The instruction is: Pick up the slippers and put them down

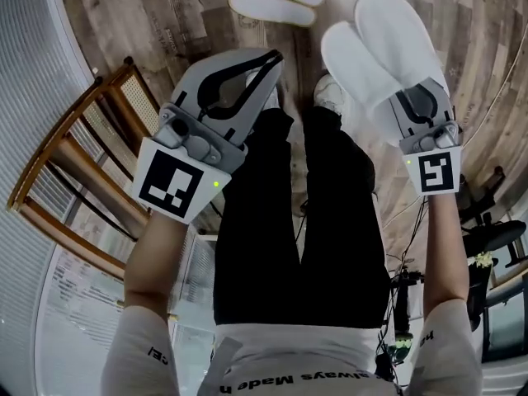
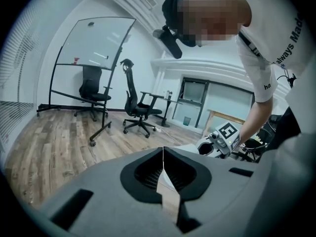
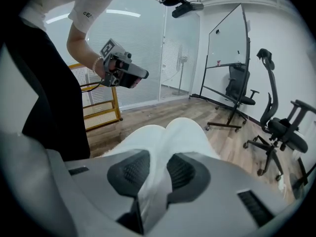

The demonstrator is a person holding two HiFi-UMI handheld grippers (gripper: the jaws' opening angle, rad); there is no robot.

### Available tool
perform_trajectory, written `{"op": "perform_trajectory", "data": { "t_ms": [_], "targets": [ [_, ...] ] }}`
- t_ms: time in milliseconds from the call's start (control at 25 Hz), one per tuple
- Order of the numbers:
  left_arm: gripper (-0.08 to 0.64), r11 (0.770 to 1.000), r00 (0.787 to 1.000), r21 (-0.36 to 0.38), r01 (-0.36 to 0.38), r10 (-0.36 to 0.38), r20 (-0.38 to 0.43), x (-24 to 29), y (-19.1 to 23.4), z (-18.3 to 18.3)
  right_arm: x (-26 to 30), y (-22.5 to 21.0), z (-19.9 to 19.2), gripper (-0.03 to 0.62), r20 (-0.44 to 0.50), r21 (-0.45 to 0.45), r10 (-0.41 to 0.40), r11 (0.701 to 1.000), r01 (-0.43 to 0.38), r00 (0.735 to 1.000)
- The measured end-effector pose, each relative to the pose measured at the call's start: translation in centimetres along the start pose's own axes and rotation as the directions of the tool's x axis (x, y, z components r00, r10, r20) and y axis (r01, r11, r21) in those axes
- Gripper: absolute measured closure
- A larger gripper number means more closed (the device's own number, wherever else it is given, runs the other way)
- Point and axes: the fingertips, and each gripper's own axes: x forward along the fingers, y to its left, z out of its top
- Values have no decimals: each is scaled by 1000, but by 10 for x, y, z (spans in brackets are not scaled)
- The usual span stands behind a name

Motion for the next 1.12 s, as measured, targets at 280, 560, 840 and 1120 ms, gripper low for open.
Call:
{"op": "perform_trajectory", "data": {
  "t_ms": [280,560,840,1120],
  "targets": [
    [546,999,1000,46,6,-6,1,34,27,-58,48,1,-63,502,-11,-21,-4,1000,3,1000],
    [546,997,1000,69,22,-21,-10,69,50,-125,98,8,-137,502,-31,-7,-8,1000,8,999],
    [546,997,999,74,31,-29,-26,99,79,-182,156,15,-204,503,-46,26,0,1000,1,999],
    [547,993,999,116,27,-22,-43,129,110,-234,202,3,-240,505,-34,6,-23,1000,24,999]
  ]
}}
